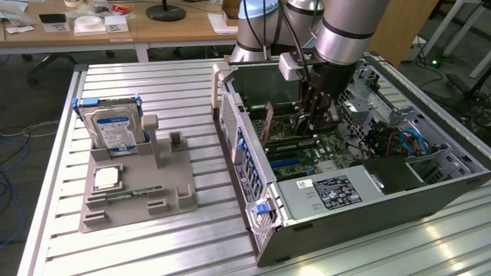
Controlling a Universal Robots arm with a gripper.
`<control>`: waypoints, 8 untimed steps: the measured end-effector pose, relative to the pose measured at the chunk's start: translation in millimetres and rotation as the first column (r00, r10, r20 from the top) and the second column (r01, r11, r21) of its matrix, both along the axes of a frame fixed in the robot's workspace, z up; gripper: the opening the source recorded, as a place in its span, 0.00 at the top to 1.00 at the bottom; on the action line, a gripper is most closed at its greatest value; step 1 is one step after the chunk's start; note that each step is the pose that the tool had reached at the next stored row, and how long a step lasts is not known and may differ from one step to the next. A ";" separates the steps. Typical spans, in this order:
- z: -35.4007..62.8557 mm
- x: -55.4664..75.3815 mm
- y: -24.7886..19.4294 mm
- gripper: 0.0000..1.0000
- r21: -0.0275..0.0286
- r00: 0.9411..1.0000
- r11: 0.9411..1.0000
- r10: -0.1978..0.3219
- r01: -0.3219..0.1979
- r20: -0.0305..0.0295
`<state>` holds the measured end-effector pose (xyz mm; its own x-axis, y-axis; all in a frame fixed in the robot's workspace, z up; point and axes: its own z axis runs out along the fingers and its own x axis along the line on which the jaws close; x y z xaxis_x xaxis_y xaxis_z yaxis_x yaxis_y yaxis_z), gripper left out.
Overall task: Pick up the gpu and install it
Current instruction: 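Insert the gpu into the slot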
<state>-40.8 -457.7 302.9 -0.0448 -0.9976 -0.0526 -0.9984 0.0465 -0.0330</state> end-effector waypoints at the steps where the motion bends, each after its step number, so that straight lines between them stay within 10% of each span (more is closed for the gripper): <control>1: -1.2 -0.4 -0.3 0.72 0.000 1.000 1.000 0.000 0.000 -0.001; 8: -10.8 -2.0 -0.6 0.72 -0.004 1.000 1.000 0.000 0.000 -0.009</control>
<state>-42.7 -458.3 292.1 -0.0451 -0.9978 -0.0483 -0.9986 0.0463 -0.0245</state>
